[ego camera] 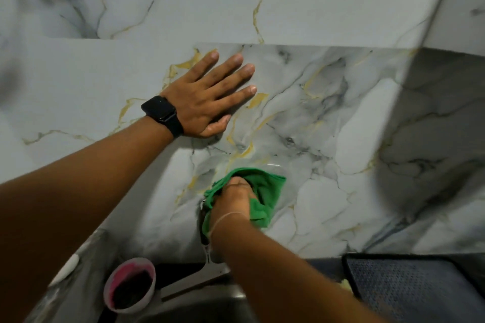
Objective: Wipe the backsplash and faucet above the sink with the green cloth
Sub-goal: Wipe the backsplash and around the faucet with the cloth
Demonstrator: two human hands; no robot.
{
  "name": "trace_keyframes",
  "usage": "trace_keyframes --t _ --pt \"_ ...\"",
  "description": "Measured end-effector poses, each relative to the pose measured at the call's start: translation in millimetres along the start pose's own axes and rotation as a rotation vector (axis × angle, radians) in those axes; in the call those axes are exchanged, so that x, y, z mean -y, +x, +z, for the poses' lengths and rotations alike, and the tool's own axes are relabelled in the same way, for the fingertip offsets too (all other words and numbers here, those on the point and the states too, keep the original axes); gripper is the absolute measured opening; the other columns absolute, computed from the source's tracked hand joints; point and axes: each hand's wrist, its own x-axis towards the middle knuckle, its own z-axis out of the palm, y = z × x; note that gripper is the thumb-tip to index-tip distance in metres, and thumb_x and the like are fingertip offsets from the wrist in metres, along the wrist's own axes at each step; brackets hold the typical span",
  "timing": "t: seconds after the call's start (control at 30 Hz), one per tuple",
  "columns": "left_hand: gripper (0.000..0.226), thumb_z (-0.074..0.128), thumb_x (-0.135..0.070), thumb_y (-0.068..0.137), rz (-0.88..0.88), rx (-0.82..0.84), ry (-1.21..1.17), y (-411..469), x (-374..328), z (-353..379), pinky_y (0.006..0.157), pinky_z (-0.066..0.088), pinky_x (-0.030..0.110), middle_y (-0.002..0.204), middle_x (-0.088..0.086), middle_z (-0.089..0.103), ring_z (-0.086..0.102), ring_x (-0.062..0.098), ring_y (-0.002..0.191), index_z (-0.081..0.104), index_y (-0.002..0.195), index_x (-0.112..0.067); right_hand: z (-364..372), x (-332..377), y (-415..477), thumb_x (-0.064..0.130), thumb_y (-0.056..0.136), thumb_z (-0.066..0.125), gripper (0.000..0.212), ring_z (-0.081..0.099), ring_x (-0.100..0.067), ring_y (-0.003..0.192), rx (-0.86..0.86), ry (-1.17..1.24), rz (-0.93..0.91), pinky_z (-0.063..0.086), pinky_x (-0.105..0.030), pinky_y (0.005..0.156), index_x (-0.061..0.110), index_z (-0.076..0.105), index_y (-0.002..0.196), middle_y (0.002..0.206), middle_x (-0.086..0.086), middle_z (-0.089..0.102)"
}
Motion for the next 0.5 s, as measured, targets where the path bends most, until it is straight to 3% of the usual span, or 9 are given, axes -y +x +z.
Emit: trace_keyframes --t 0.07,0.13,0.2,0.23,0.3,0.37,0.43,0.5 --pt "0.069 0.04 -0.041 0.091 -0.003 -0.005 0.0 0.0 -0.1 0.0 0.118 0.02 0.057 0.16 0.016 0.025 0.018 0.036 0.149 0.024 0.154 -0.017 5.1 6.5 0.9 0.02 0.1 0.027 0.047 0.054 -0.048 0.105 0.046 0.138 0.075 0.056 -0.048 0.076 -0.011 0.045 0.13 0.126 -0.035 0.045" --pt "0.069 0.04 -0.041 0.091 -0.009 -0.02 0.004 2.2 0.2 -1.5 0.118 0.021 0.057 0.16 0.016 0.025 0.019 0.036 0.149 0.024 0.154 -0.017 18.6 -0.7 -7.2 0.02 0.097 0.032 0.043 0.056 -0.044 0.105 -0.109 0.369 0.036 0.05 -0.044 0.082 -0.006 0.058 0.119 0.12 -0.033 0.055" --pt "0.069 0.039 -0.041 0.091 -0.01 -0.031 0.002 4.2 0.0 -1.7 0.118 0.021 0.057 0.16 0.016 0.025 0.019 0.036 0.149 0.024 0.154 -0.017 41.4 -19.1 -17.4 0.02 0.093 0.04 0.035 0.062 -0.037 0.099 -0.188 0.782 -0.005 0.042 -0.035 0.077 0.003 0.069 0.101 0.105 -0.022 0.07" --pt "0.069 0.038 -0.041 0.091 -0.003 -0.031 -0.001 4.7 0.0 -1.1 0.118 0.021 0.058 0.16 0.016 0.025 0.019 0.036 0.149 0.023 0.154 -0.017 51.7 -28.6 -21.3 0.022 0.093 0.042 0.033 0.064 -0.036 0.1 -0.182 1.103 0.03 0.043 -0.033 0.078 0.007 0.071 0.098 0.104 -0.018 0.072" --pt "0.068 0.037 -0.041 0.092 -0.006 -0.034 0.009 3.0 0.4 0.1 0.118 0.02 0.057 0.16 0.015 0.025 0.018 0.036 0.149 0.023 0.154 -0.017 64.4 -40.9 -23.5 0.029 0.096 0.047 0.028 0.066 -0.033 0.104 -0.066 1.824 0.105 0.051 -0.038 0.094 0.016 0.07 0.103 0.108 -0.009 0.074" --pt "0.069 0.037 -0.042 0.091 -0.007 -0.046 0.007 2.4 0.9 2.3 0.118 0.019 0.057 0.16 0.015 0.026 0.019 0.035 0.149 0.023 0.154 -0.017 79.6 -42.6 -16.2 0.027 0.097 0.05 0.025 0.071 -0.031 0.101 0.106 2.407 0.035 0.058 -0.043 0.088 0.02 0.073 0.101 0.104 -0.007 0.078" --pt "0.069 0.038 -0.043 0.091 -0.006 -0.053 0.011 1.1 1.1 4.6 0.119 0.017 0.056 0.159 0.016 0.027 0.019 0.035 0.149 0.024 0.154 -0.017 90.4 -41.2 -14.7 0.029 0.097 0.049 0.03 0.07 -0.034 0.104 0.288 2.754 -0.044 0.059 -0.047 0.083 0.014 0.072 0.109 0.111 -0.015 0.075" --pt "0.07 0.039 -0.044 0.09 -0.002 -0.054 0.026 1.4 0.3 4.8 0.119 0.016 0.055 0.159 0.016 0.027 0.019 0.035 0.149 0.024 0.154 -0.017 106.7 -35.7 -15.6 0.033 0.095 0.05 0.042 0.062 -0.039 0.116 0.442 2.98 -0.146 0.055 -0.051 0.092 0.005 0.063 0.123 0.126 -0.024 0.065"
